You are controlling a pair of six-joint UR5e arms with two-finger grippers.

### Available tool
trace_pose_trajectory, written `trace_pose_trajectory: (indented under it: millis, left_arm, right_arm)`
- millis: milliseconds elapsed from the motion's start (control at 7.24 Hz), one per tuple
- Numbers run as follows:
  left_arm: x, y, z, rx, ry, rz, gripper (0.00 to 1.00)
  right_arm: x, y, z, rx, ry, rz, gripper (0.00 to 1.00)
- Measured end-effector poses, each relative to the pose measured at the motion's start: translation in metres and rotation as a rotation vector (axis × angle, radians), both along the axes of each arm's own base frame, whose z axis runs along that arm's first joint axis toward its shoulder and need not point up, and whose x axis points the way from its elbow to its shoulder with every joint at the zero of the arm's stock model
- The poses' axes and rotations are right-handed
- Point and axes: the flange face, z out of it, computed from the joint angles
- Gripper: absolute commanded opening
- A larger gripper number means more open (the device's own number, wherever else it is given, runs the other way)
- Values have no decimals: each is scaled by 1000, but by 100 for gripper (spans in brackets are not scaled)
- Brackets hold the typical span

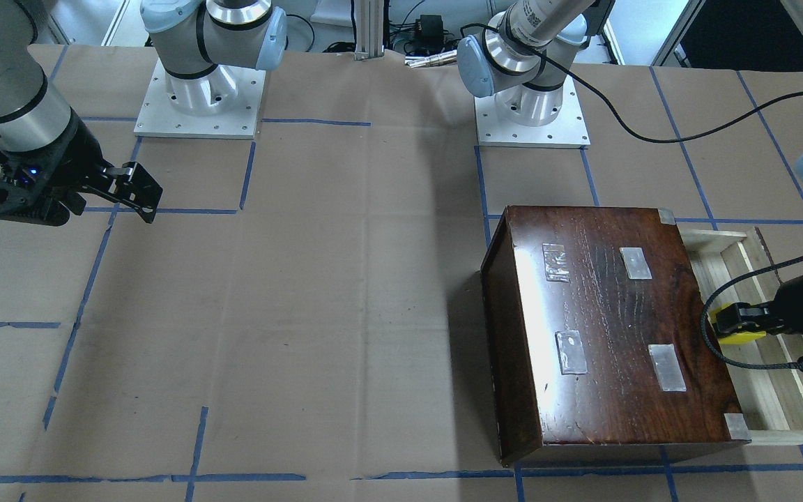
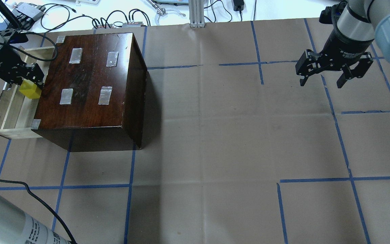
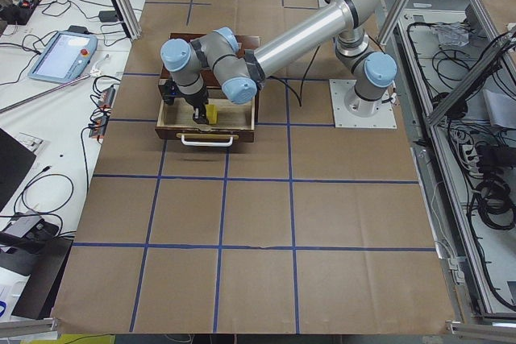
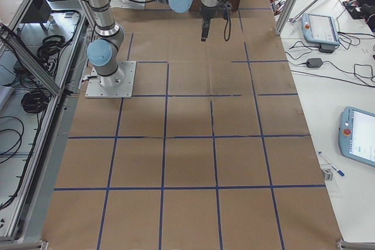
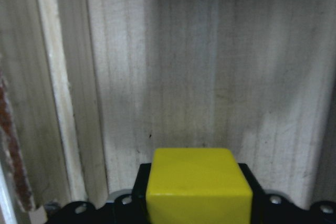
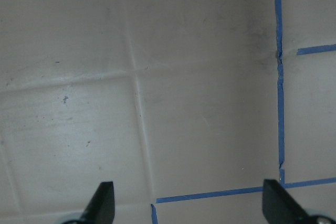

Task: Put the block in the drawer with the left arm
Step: 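Lower the cube into the drawer and open the left gripper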

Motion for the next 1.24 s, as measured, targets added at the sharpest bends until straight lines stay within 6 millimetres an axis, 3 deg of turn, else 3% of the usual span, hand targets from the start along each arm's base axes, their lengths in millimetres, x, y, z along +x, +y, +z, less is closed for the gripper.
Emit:
trace_pose_trajectory:
  millis: [276, 829, 1105, 1243]
  left_arm:
    - [0, 1, -2, 3, 2, 0, 67]
    - [0, 1, 1, -1, -1, 0, 79]
    - [1, 1, 15, -24, -11, 2, 98]
    - [0, 2, 30, -45, -21, 3, 98]
  right_arm:
    - [0, 0, 0, 0, 0, -1, 100]
    - [0, 0, 0, 0, 0, 0, 100]
    - [0, 0, 0, 1, 0, -1, 100]
    - [0, 0, 0, 1, 0, 0, 100]
